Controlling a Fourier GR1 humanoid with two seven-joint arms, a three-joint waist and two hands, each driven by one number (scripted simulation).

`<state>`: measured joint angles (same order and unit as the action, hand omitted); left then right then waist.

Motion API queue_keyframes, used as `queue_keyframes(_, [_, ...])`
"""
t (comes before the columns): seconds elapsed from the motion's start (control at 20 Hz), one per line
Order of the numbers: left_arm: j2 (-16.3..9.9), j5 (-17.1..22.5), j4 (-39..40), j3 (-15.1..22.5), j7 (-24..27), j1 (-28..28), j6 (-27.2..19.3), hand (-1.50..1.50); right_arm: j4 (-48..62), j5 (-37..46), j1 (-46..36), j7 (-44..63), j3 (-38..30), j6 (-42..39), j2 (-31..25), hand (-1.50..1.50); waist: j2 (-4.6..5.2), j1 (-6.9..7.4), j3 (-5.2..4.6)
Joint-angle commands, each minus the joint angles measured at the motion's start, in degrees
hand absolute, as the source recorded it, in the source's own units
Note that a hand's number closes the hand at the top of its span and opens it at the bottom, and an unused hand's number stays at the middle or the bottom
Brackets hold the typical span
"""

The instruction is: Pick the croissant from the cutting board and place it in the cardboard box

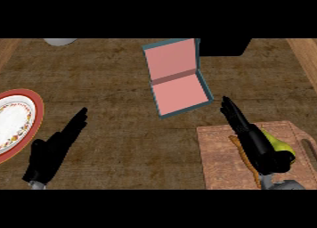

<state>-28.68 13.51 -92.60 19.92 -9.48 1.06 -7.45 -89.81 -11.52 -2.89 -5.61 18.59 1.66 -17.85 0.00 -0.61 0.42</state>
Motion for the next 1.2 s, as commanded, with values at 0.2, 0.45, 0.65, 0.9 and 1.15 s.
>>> queue_keyframes(0.2, [-0.8,-6.8,2.9,-7.3,4.2,-1.7,-8.5,0.00,-5.1,-0.3,-8.0,-8.7,-5.1,-7.0,-4.6,-1.50,-0.09,1.10,-0.36])
queue_keyframes(0.45, [1.4,-7.3,5.0,-7.9,5.2,-1.3,-10.8,0.00,1.2,17.1,-2.6,-8.9,-6.8,14.8,-1.6,-1.50,0.07,0.07,-0.39])
queue_keyframes(0.65, [4.9,-10.3,7.1,-7.2,7.4,-1.6,-10.7,0.00,5.0,9.2,-0.9,-20.4,-13.4,5.7,-3.3,-1.50,0.03,0.45,-0.40])
queue_keyframes(0.9, [3.9,-9.3,8.1,-8.7,8.4,-0.6,-9.9,0.00,1.1,21.1,-0.1,-15.2,-9.5,3.3,-15.1,-1.50,-0.04,0.11,-0.55])
queue_keyframes(1.15, [1.8,-8.3,3.0,-9.4,3.8,-1.6,-8.7,0.00,-3.1,28.4,-1.8,-4.9,-8.4,-4.0,-28.1,-1.50,-0.40,0.33,-0.59])
